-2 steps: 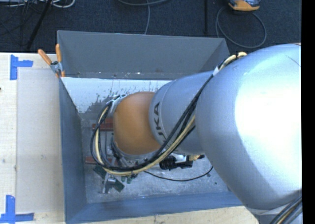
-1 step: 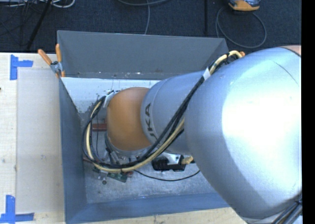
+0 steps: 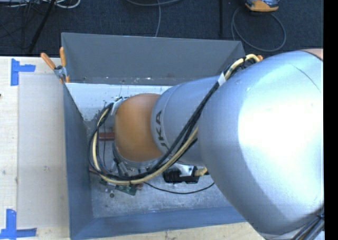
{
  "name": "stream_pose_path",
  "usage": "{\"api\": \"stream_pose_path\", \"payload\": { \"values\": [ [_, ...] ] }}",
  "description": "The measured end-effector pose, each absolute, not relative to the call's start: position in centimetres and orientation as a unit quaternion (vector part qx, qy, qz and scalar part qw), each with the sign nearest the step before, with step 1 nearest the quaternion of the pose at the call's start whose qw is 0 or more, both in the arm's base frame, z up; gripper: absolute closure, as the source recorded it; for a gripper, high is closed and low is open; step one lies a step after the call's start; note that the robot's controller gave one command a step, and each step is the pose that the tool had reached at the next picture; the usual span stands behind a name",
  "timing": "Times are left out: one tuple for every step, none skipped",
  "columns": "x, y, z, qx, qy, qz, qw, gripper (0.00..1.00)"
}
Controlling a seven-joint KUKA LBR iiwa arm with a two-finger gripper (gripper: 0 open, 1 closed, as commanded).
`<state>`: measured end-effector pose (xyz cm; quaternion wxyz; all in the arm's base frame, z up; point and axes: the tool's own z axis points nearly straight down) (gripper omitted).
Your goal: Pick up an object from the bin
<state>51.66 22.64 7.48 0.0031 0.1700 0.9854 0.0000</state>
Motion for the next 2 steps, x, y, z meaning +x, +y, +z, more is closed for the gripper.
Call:
{"api": "stream_pose_path", "payload": {
  "values": [
    [51.5,22.6,7.7,0.17,0.985,-0.001,0.002,1.0],
    [51.3,22.5,9.4,0.17,0.985,-0.003,-0.003,1.0]
  ]
}}
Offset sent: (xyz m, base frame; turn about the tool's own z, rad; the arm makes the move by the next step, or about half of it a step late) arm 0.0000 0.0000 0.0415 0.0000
